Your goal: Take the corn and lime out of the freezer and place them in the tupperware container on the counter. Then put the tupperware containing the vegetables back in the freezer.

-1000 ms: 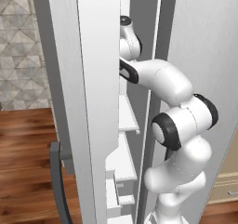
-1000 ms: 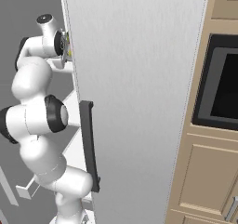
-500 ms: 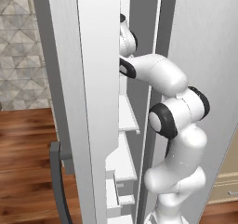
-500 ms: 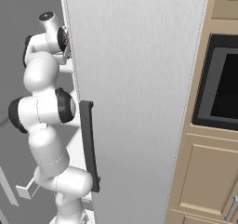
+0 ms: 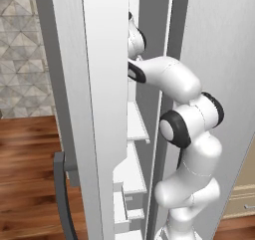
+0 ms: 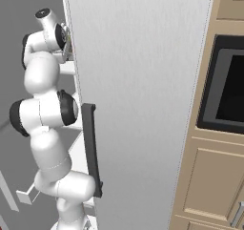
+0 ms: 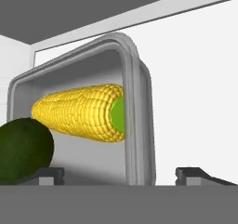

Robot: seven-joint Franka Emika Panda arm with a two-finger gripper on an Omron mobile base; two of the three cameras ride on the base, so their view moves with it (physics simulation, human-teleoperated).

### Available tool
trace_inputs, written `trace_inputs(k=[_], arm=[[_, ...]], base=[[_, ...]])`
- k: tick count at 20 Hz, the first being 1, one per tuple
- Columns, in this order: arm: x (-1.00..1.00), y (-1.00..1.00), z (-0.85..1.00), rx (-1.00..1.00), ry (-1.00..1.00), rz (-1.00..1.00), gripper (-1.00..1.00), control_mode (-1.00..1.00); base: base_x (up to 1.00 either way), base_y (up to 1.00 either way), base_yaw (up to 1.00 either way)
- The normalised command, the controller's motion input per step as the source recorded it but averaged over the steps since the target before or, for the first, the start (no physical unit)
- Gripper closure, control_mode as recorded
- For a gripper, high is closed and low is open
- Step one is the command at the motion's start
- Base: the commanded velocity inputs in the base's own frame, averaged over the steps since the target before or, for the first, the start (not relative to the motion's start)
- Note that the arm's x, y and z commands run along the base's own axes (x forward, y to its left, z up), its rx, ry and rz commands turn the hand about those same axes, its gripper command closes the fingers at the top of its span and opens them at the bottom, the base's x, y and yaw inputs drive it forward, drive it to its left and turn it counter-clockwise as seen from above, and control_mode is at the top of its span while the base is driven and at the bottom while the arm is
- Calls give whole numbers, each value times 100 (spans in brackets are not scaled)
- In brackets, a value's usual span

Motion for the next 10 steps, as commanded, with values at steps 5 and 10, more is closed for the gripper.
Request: trace_inputs(k=[5,10], arm=[[-69,-4,17,0,-28,0,-100,-100],[-66,-23,17,0,-20,0,-100,-100]], base=[[0,0,0],[0,0,0]])
